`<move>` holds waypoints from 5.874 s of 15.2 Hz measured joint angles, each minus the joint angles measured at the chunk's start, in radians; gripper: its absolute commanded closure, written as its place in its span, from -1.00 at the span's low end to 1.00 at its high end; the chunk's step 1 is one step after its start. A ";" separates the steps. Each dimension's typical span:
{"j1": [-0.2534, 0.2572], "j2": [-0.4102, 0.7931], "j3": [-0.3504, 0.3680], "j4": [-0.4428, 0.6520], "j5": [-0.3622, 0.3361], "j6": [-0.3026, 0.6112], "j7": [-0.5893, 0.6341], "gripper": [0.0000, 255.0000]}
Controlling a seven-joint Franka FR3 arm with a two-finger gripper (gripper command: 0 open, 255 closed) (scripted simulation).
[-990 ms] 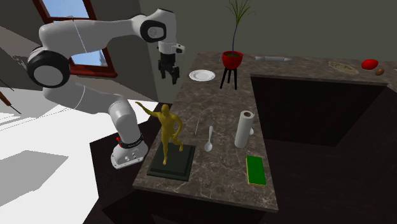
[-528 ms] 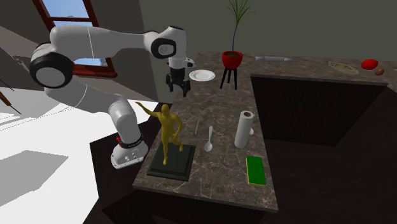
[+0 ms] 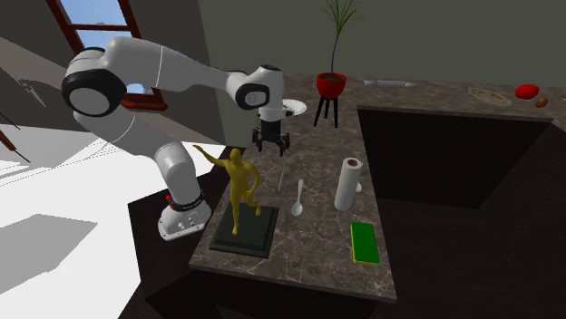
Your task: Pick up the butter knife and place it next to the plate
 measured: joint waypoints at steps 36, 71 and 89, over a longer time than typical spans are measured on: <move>0.027 0.210 -0.112 0.006 -0.022 0.230 -0.210 1.00; 0.226 0.681 0.105 0.735 0.190 -0.059 0.051 1.00; 0.250 0.897 0.136 0.874 0.225 0.014 0.099 1.00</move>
